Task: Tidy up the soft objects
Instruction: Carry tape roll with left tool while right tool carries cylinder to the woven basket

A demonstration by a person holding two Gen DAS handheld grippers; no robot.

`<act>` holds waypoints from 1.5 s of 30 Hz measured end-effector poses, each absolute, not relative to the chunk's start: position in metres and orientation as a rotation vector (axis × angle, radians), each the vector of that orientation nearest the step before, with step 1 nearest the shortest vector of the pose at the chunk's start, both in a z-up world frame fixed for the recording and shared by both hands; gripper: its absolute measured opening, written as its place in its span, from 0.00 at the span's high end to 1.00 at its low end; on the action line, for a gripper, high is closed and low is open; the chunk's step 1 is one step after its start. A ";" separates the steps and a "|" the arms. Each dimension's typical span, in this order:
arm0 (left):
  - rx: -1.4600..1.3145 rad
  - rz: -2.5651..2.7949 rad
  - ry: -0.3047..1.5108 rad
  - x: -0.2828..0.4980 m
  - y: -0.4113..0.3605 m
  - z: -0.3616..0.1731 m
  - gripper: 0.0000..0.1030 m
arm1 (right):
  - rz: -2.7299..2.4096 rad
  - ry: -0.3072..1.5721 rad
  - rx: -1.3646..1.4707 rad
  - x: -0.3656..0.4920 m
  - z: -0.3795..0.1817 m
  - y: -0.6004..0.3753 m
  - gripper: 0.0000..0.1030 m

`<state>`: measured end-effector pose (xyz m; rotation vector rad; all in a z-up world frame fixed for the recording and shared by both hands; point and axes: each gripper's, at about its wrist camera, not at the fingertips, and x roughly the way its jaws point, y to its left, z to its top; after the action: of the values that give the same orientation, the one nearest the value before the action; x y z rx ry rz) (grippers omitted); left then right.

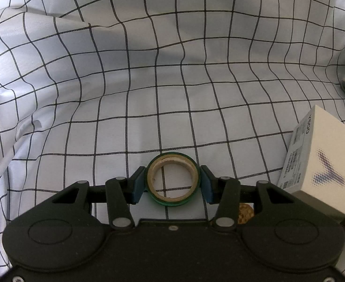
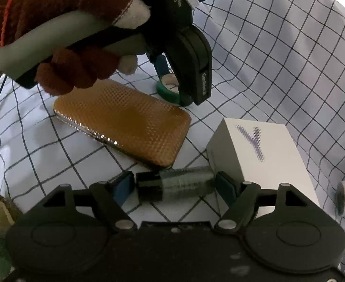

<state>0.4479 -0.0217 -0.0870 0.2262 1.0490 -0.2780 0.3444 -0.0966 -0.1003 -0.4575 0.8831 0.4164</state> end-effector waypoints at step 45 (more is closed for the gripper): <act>0.065 -0.181 0.750 0.182 -0.006 0.057 0.54 | 0.014 0.643 0.192 0.092 0.041 -0.159 0.30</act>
<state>0.1821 -0.0058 0.0570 0.0653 0.7501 -0.1811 0.0917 -0.1590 0.0411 0.1916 0.6426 0.0142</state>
